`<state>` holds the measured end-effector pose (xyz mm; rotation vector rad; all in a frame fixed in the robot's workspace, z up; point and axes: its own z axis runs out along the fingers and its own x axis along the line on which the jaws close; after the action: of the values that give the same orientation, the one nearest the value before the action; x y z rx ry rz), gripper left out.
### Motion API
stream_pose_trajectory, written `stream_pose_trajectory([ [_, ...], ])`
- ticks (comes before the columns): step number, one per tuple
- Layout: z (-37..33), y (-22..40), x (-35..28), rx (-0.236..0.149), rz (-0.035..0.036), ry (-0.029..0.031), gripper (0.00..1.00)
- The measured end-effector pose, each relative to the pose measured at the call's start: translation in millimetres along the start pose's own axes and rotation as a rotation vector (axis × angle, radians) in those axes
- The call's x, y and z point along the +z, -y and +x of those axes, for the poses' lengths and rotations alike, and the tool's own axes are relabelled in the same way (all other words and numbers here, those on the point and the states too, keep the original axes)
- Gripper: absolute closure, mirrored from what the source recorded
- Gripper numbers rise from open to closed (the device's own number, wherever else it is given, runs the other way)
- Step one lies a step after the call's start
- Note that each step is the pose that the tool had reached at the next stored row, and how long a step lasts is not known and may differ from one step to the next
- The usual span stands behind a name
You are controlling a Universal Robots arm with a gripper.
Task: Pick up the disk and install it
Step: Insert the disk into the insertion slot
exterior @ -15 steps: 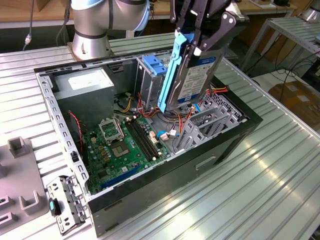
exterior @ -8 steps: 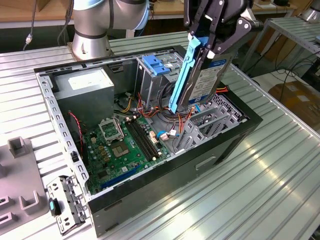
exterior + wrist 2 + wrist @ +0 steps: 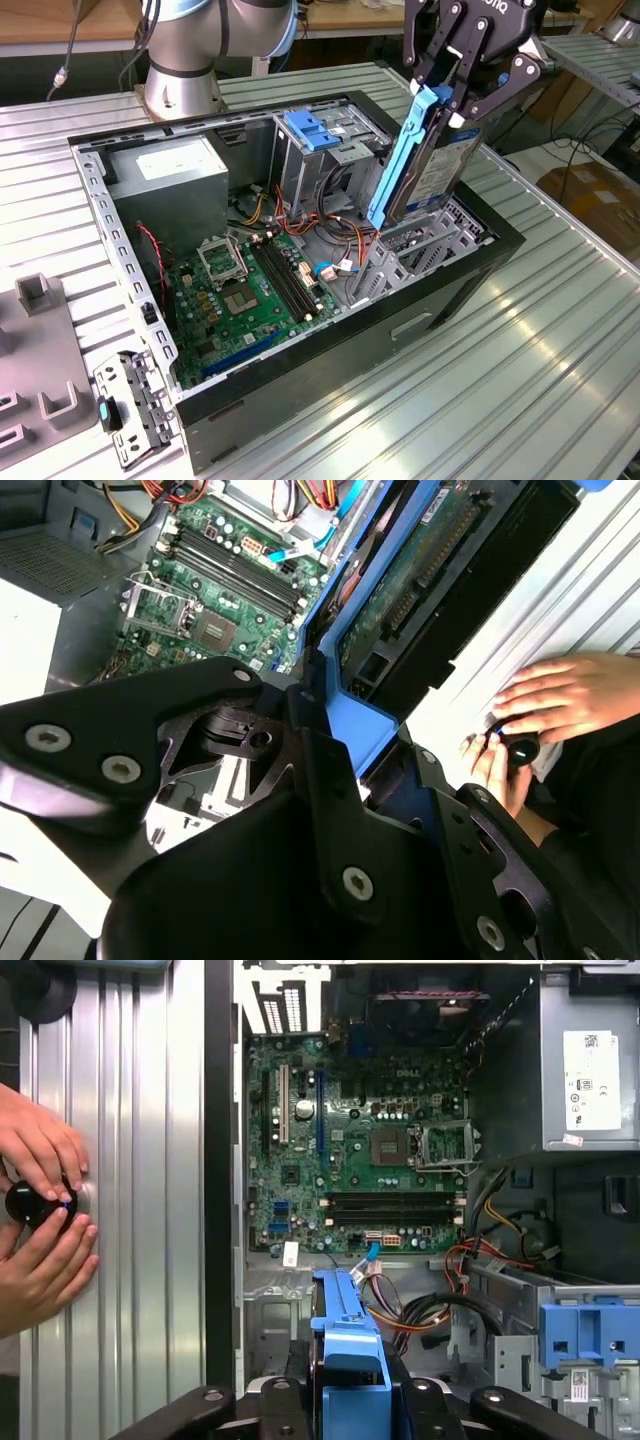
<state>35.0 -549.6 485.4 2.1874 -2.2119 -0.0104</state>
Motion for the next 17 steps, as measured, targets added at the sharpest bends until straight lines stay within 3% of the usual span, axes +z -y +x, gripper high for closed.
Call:
stream_pose_trajectory([
  [14,1.2,0.1,0.1,0.0,0.0,-0.0001,0.63],
  [17,1.1,4.6,1.7,0.0,0.0002,0.0,0.63],
])
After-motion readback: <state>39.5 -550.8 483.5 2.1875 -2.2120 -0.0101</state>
